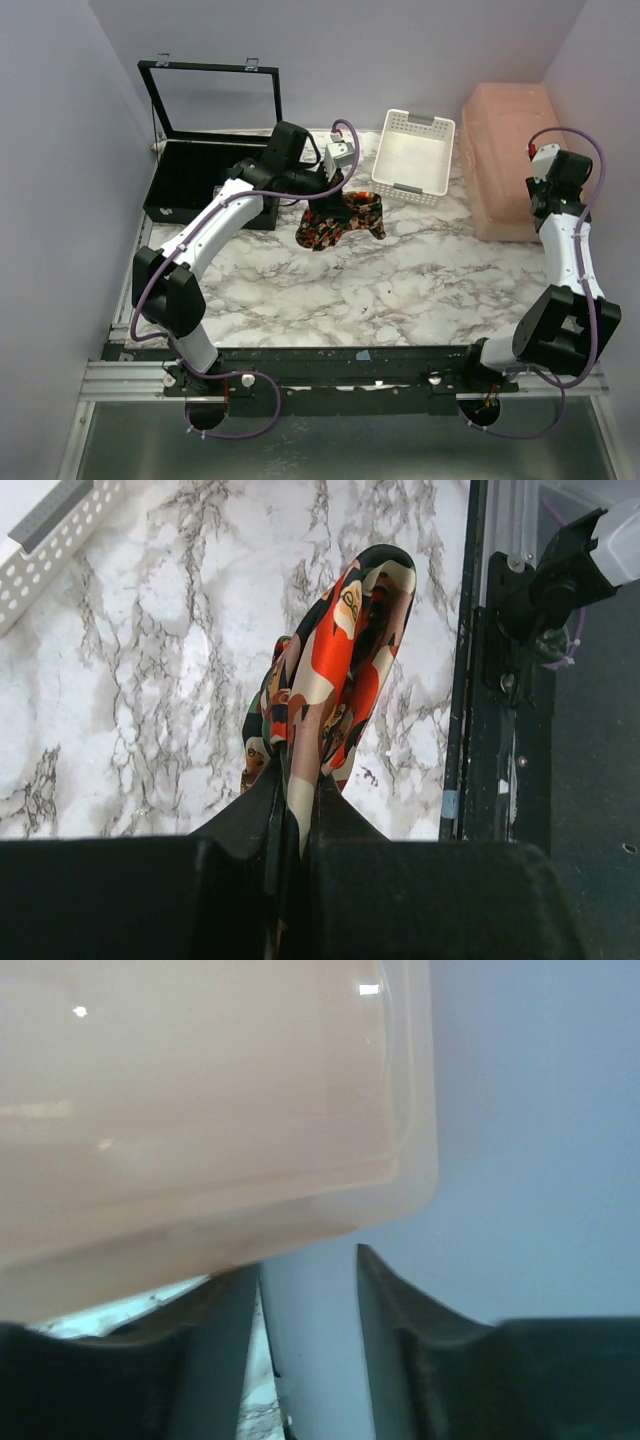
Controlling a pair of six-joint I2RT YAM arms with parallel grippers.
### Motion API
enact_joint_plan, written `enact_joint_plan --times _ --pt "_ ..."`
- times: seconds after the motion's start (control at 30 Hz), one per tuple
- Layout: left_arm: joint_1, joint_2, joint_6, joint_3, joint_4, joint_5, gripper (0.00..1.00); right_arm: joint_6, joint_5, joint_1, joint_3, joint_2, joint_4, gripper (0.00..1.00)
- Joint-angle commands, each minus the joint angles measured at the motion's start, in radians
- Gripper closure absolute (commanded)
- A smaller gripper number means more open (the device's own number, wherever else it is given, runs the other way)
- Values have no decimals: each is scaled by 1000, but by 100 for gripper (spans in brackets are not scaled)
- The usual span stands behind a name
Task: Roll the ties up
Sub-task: Move the storage box to the corner of the board, then place the tie at the center of the board.
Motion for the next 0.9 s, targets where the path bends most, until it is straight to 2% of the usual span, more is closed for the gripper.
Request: enact_joint_plan --times 0.0,0.07,0.17,0.2,0.27,0.37,0.4,0.5,0.63,0.73,0.87 --pt "-3 -32 87 -12 -95 15 100 44 -296 3 126 -23 -186 48" --pt "-18 -15 97 -7 -124 16 100 23 -420 3 161 -57 -323 35" --pt "-56 15 106 1 -153 10 100 -14 -582 3 194 -128 -513 21" --pt "-70 32 102 10 -158 -3 94 -15 -627 3 201 -155 -562 18" --pt "-78 71 47 40 -145 -23 60 -30 -739 3 218 -199 -667 11" --pt "-17 113 -30 100 -132 -65 22 -53 -912 3 241 -235 -809 5" --pt "17 109 -32 110 -134 -60 3 -59 -947 4 245 -235 -848 5" --pt "85 39 78 76 -174 -68 2 -71 -1017 3 220 -211 -909 5" --pt "97 -130 323 -127 -218 -167 2 -117 -1084 6 142 -143 -962 10" --pt "91 -231 423 -251 -231 -183 2 -125 -1108 10 80 -98 -942 15" --pt "-33 -248 509 -313 -236 -285 4 -102 -1116 26 31 -69 -916 19"
